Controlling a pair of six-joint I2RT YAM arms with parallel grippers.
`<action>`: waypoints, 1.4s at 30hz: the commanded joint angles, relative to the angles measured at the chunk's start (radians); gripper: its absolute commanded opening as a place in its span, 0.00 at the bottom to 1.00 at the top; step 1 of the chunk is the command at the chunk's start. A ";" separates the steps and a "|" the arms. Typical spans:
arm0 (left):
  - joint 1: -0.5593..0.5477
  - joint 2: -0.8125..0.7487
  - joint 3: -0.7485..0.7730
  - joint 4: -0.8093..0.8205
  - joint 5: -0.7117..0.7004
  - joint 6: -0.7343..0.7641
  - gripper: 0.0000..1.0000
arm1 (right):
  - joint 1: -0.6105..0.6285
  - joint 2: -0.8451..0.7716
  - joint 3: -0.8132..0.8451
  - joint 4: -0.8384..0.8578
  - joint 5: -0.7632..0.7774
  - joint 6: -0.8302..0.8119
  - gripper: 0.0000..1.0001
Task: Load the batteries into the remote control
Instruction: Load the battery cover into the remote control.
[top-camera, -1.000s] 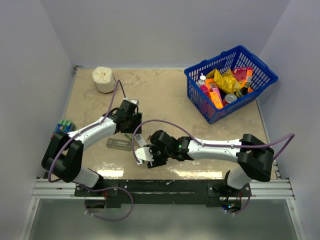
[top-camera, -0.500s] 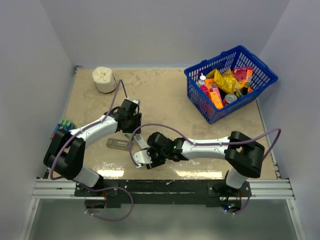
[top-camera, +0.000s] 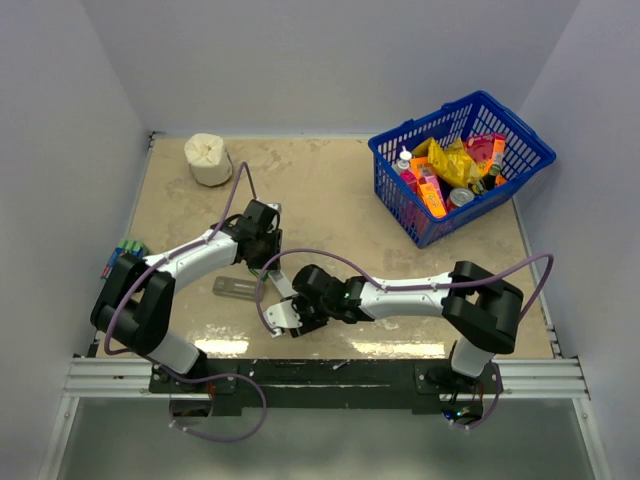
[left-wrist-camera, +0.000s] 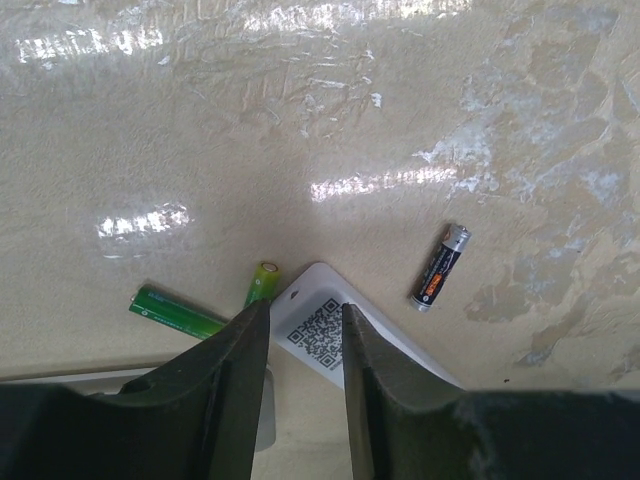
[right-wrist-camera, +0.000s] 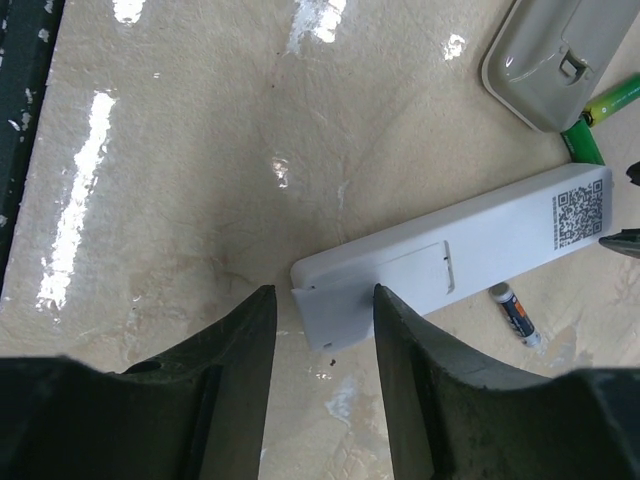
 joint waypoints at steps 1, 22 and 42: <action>0.002 0.006 0.015 -0.011 0.031 0.013 0.39 | -0.002 0.015 0.007 0.036 0.027 -0.029 0.45; -0.056 0.049 -0.018 -0.034 0.091 0.035 0.32 | -0.065 0.116 0.073 0.065 -0.029 -0.091 0.38; -0.096 0.006 -0.048 -0.052 0.048 0.013 0.34 | -0.170 0.156 0.142 -0.030 -0.128 -0.108 0.38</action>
